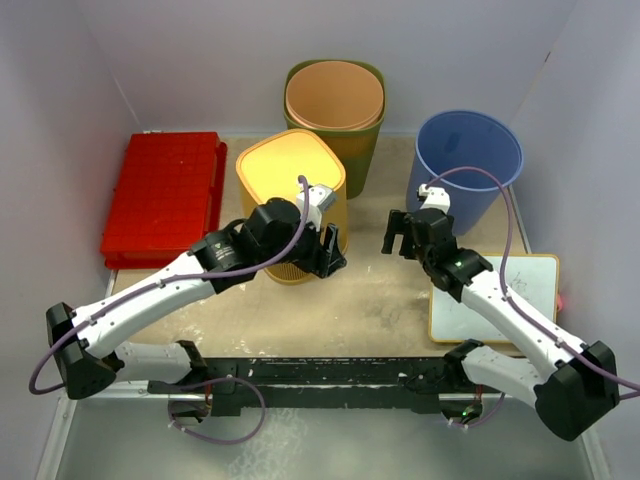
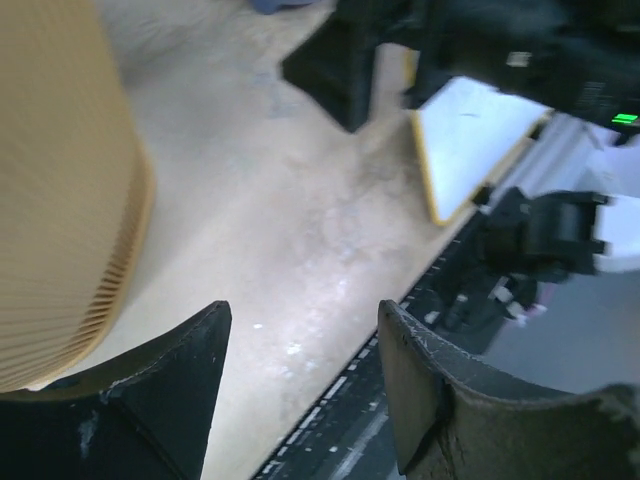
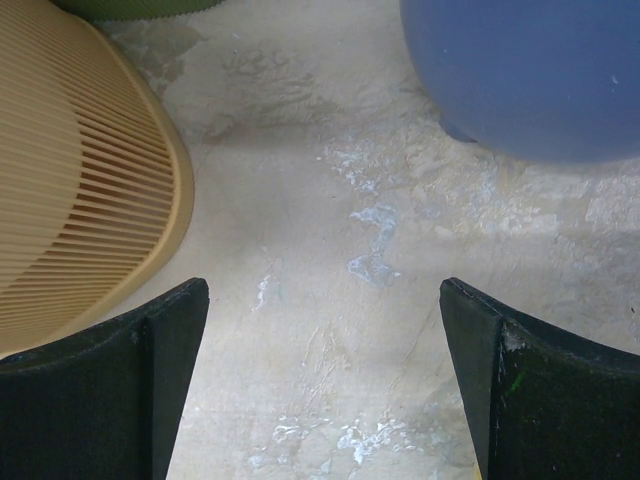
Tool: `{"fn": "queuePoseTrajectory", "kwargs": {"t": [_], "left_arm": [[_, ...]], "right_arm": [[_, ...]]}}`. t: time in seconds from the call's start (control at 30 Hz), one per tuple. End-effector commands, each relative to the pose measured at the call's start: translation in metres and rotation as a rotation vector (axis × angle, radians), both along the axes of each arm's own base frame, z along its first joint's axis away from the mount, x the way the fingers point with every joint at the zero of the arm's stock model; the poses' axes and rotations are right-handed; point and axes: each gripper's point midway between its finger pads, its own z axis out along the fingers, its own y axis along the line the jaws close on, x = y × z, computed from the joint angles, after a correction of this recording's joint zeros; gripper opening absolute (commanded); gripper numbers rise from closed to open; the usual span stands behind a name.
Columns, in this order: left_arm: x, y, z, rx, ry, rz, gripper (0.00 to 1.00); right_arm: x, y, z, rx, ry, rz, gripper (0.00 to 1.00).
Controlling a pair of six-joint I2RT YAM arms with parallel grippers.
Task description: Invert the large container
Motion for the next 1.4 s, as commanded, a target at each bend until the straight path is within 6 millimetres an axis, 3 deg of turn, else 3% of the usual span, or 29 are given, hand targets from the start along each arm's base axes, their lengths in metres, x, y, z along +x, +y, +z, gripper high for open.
{"fn": "queuePoseTrajectory", "kwargs": {"t": [0.0, 0.23, 0.53, 0.63, 0.77, 0.9, 0.93, 1.13, 1.23, 1.37], "left_arm": [[0.044, 0.028, -0.007, 0.078, -0.098, 0.204, 0.57], [0.119, 0.101, -0.044, 0.141, -0.022, 0.454, 0.57], [0.184, 0.152, -0.038, 0.120, -0.030, 0.706, 0.57], [0.206, 0.171, -0.040, 0.108, -0.013, 0.780, 0.57], [0.231, 0.188, -0.034, 0.042, -0.009, 0.843, 0.57], [0.254, 0.195, -0.022, -0.001, -0.031, 0.873, 0.57], [0.260, 0.194, -0.019, -0.015, -0.035, 0.874, 0.58], [0.286, 0.172, -0.011, -0.071, -0.012, 0.813, 0.58], [0.280, 0.167, 0.006, -0.102, -0.023, 0.778, 0.58], [0.246, 0.168, 0.037, -0.146, -0.069, 0.745, 0.58]], "right_arm": [[0.003, -0.003, 0.030, 0.031, -0.078, -0.023, 1.00], [-0.005, -0.013, 0.034, 0.017, -0.099, -0.040, 1.00], [-0.012, -0.015, 0.043, 0.029, -0.120, -0.029, 1.00], [-0.013, -0.013, 0.053, 0.035, -0.132, -0.011, 1.00], [-0.012, -0.008, 0.081, 0.052, -0.179, 0.034, 1.00], [-0.013, 0.001, 0.099, 0.080, -0.210, 0.087, 1.00], [-0.011, 0.004, 0.116, 0.100, -0.244, 0.095, 1.00], [-0.001, 0.023, 0.143, 0.137, -0.289, 0.171, 1.00], [0.003, 0.030, 0.153, 0.155, -0.304, 0.191, 1.00], [0.018, 0.036, 0.180, 0.172, -0.357, 0.179, 1.00]]}}
